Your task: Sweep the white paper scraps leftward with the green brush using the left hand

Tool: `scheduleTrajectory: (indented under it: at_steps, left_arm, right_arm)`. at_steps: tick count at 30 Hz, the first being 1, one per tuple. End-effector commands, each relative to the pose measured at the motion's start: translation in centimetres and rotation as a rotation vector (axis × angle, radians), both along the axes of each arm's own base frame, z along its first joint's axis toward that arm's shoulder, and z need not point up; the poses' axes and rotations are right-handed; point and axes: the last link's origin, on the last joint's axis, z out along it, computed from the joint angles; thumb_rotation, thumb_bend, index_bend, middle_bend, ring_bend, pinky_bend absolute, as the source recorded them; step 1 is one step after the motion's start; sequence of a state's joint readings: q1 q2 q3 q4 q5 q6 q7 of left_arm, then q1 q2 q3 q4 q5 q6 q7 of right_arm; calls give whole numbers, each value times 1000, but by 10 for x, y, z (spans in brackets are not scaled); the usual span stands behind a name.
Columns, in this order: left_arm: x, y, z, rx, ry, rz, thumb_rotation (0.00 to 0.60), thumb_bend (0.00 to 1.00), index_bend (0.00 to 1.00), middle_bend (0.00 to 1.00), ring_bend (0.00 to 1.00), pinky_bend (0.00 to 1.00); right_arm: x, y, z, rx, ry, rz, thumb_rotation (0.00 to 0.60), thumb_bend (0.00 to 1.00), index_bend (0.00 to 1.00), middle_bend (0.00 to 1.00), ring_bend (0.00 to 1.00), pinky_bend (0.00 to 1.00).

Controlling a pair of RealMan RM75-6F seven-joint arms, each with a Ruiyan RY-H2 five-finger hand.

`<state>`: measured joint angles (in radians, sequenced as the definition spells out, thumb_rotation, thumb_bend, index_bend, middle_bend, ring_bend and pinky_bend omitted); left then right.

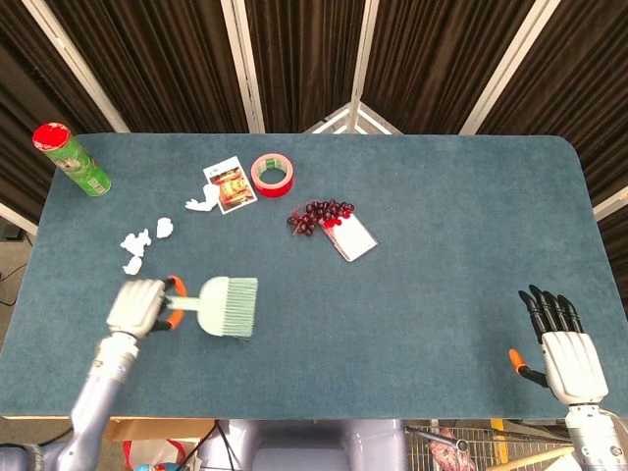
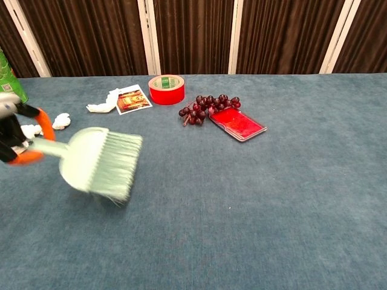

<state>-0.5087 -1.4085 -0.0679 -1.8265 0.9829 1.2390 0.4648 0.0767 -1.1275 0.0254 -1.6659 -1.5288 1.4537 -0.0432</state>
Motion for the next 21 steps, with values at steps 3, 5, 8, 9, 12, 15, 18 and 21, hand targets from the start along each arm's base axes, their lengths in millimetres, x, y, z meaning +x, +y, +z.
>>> scheduleTrajectory:
  at_steps: [3, 5, 8, 9, 12, 15, 18, 21]
  left_arm:
    - [3, -17, -20, -44, 61, -11, 600, 27, 370, 1000, 1000, 1000]
    - [-1, -19, -15, -40, 76, -7, 600, 8, 318, 992, 997, 1000]
    - [-7, -22, 0, -12, 79, -4, 600, 6, 228, 850, 894, 951]
    - [-9, -23, 6, 2, 72, -6, 600, 6, 173, 737, 802, 877]
    - [-16, -31, 31, 62, 34, -20, 600, 6, 32, 381, 497, 607]
    - [-28, -42, 56, 146, 12, -77, 600, 3, 0, 87, 206, 377]
    - [-43, -59, 75, 199, 18, -129, 600, 0, 0, 0, 50, 225]
    - [-53, -71, 87, 211, 27, -152, 600, 0, 0, 0, 0, 69]
  right_arm:
    - [-1, 0, 1, 0, -4, -1, 600, 322, 0, 0, 0, 1]
    - [-1, 0, 1, 1, -4, 1, 600, 322, 0, 0, 0, 2]
    - [0, 0, 1, 1, -3, 5, 600, 322, 0, 0, 0, 2]
    - [0, 0, 1, 1, -3, 5, 600, 322, 0, 0, 0, 2]
    - [0, 0, 1, 3, -1, 4, 600, 322, 0, 0, 0, 2]
    - [0, 0, 0, 0, 7, 9, 600, 322, 0, 0, 0, 2]
    - [1, -1, 0, -2, 13, 12, 600, 321, 0, 0, 0, 2]
    - [2, -1, 0, -5, 18, 20, 600, 322, 0, 0, 0, 1]
